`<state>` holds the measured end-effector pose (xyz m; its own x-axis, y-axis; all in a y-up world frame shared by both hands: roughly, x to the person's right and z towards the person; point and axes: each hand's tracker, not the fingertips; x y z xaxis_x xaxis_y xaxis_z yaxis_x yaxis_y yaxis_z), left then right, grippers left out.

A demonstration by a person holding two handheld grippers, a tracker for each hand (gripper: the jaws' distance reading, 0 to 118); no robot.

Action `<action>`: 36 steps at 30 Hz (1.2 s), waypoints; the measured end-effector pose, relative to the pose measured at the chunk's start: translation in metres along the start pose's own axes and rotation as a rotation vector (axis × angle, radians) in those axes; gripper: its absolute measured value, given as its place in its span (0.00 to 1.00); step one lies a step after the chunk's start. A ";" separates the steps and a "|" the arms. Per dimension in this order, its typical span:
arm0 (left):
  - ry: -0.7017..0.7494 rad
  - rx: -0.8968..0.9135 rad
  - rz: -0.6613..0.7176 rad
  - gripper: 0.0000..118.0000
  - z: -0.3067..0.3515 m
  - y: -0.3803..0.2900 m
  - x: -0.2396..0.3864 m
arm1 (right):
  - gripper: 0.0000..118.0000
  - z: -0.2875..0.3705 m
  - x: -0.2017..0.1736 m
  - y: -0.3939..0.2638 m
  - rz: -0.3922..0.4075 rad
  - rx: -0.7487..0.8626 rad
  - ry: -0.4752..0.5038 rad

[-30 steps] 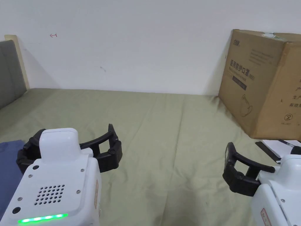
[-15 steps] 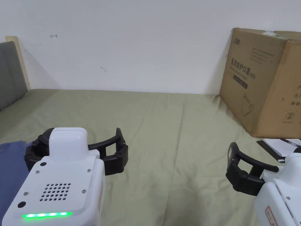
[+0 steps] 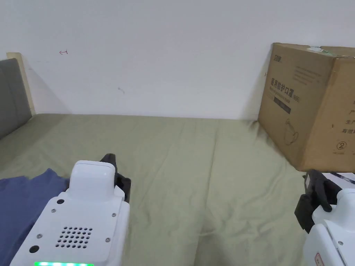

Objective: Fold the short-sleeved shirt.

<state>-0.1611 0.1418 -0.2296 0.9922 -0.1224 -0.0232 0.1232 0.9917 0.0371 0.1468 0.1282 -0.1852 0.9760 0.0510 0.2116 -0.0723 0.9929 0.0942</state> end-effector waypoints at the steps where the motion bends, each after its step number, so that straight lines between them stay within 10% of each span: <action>1: -0.001 0.001 0.010 0.00 -0.002 -0.002 0.000 | 0.00 0.001 0.003 0.006 -0.003 0.002 -0.023; 11: 0.017 -0.072 0.030 0.00 -0.004 -0.002 -0.044 | 0.00 -0.016 -0.015 -0.007 -0.092 -0.042 0.126; 23: 0.508 -0.108 0.012 0.00 0.084 -0.004 -0.203 | 0.00 -0.032 -0.192 0.017 -0.116 -0.055 0.608; 30: 0.386 -0.143 0.090 0.00 0.041 -0.009 -0.225 | 0.00 -0.052 -0.199 0.015 -0.071 -0.149 0.640; 35: 0.155 -0.516 0.291 0.02 -0.114 -0.037 -0.284 | 0.00 -0.081 -0.169 -0.011 -0.049 -0.281 0.614; 36: 0.119 -0.628 0.359 0.15 -0.149 -0.056 -0.297 | 0.00 -0.086 -0.162 -0.014 -0.043 -0.309 0.599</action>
<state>-0.4659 0.1283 -0.3741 0.9563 0.1844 -0.2270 -0.2787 0.8098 -0.5163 0.0074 0.1149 -0.3043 0.9283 -0.0268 -0.3708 -0.0560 0.9759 -0.2107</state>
